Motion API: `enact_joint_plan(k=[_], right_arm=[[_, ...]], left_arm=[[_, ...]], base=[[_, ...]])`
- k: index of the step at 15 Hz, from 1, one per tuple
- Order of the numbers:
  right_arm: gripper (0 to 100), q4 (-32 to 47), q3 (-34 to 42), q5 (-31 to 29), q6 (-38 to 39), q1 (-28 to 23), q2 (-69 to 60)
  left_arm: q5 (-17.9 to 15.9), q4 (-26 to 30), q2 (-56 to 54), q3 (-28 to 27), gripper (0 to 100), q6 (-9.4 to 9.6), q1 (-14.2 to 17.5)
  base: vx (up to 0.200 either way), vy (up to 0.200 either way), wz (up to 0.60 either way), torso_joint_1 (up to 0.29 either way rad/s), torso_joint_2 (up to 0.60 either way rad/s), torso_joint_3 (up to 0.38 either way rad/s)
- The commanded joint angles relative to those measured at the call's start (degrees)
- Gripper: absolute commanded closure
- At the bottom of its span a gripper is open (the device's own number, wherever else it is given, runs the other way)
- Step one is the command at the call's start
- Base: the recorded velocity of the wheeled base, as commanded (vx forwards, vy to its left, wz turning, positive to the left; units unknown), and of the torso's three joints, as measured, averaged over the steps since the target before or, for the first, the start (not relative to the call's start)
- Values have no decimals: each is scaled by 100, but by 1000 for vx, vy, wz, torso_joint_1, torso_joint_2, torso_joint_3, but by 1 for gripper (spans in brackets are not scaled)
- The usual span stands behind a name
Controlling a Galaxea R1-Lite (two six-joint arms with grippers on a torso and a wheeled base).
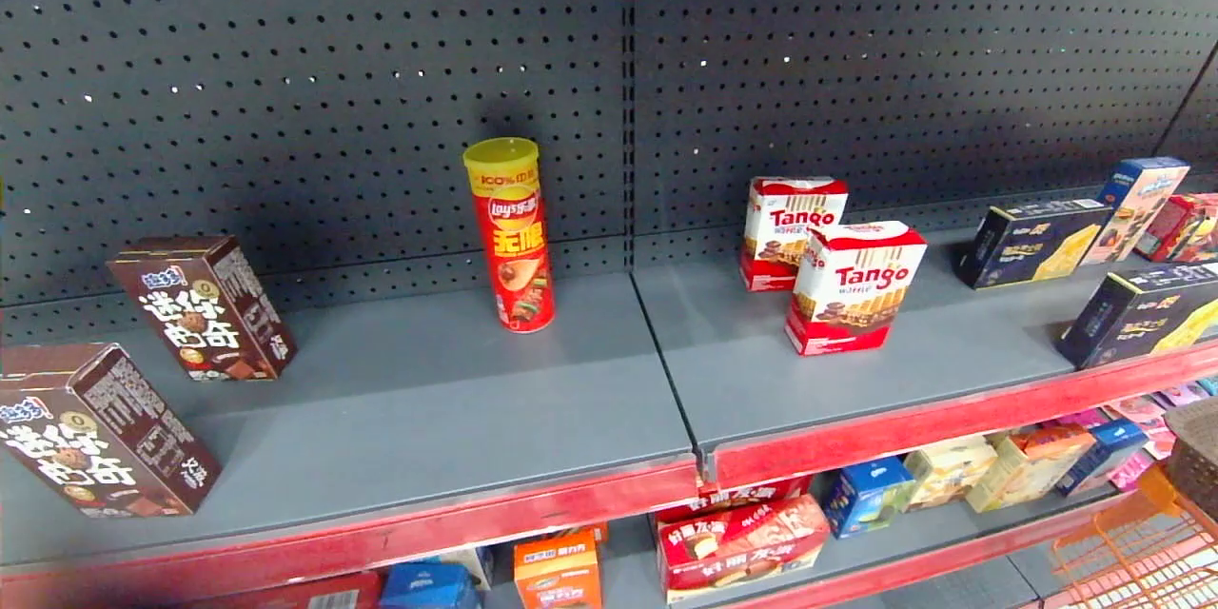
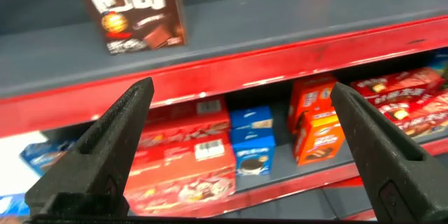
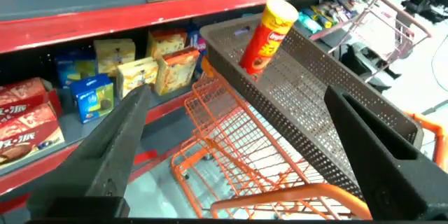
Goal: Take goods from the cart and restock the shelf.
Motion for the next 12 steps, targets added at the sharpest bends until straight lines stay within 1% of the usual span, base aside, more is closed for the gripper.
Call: enact_joint_plan(k=[1,3,6,12], right_arm=[[0,-2,46,4,-4,-13,-56],[0,7,64,4,-4,-4,-56],[0,-19,178,-22,-74,-21,-65],[0,-19,222,4,-171,-4,-91]], left_arm=[[11,-2,5,0,0,-9,2],[11,-2,5,0,0,-27,2],[2,-2,5,0,0,-27,2],[11,-2,5,0,0,-27,2]], base=[[-200,0,0,7,7,-2],[-200,0,0,5,2,2],[0,0,0,0,0,0],[0,0,-600,10,-2,3]])
